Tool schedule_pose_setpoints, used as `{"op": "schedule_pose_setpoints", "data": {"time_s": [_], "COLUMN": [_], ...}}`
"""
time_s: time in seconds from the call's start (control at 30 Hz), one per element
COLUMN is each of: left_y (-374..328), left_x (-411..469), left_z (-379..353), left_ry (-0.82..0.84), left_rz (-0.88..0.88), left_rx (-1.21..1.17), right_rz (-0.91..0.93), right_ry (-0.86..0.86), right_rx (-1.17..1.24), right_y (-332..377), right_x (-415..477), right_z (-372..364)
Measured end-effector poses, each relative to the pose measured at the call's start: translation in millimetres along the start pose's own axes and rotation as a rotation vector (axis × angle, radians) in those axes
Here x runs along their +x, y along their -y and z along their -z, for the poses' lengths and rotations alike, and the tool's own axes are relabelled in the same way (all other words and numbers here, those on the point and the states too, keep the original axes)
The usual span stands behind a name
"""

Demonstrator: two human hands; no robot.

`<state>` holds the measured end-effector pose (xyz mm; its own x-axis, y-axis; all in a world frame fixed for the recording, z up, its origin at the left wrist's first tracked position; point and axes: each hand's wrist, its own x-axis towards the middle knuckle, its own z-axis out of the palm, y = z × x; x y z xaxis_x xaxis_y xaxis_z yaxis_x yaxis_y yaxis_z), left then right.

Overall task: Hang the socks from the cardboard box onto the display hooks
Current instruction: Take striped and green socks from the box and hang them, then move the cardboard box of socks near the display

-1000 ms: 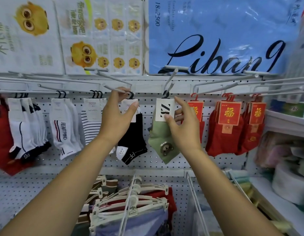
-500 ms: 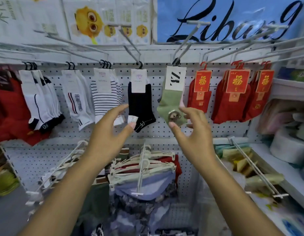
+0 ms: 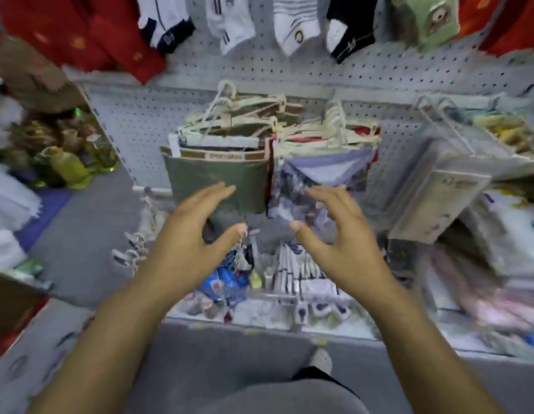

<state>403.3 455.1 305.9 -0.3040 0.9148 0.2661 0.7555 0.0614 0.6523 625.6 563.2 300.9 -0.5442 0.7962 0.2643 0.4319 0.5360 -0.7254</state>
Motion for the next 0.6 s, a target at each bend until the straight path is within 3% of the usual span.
{"op": "schedule_pose_setpoints", "data": {"time_s": [0.2, 0.33, 0.6], "left_y": [66.2, 94.3, 137.9], "left_x": [-130.5, -210.9, -310.6], "left_z": [8.8, 13.4, 37.4], "left_ry": [-0.038, -0.092, -0.243], "left_rz": [0.199, 0.485, 0.805], "left_rx": [-0.043, -0.079, -0.169], "right_rz": [-0.072, -0.103, 0.027], "right_ry": [0.250, 0.404, 0.743], "right_rx": [-0.017, 0.003, -0.021], "right_y": [12.8, 28.5, 80.2], "right_x": [-73.1, -107.7, -121.3], "right_z": [-95.4, -146.4, -238.6]}}
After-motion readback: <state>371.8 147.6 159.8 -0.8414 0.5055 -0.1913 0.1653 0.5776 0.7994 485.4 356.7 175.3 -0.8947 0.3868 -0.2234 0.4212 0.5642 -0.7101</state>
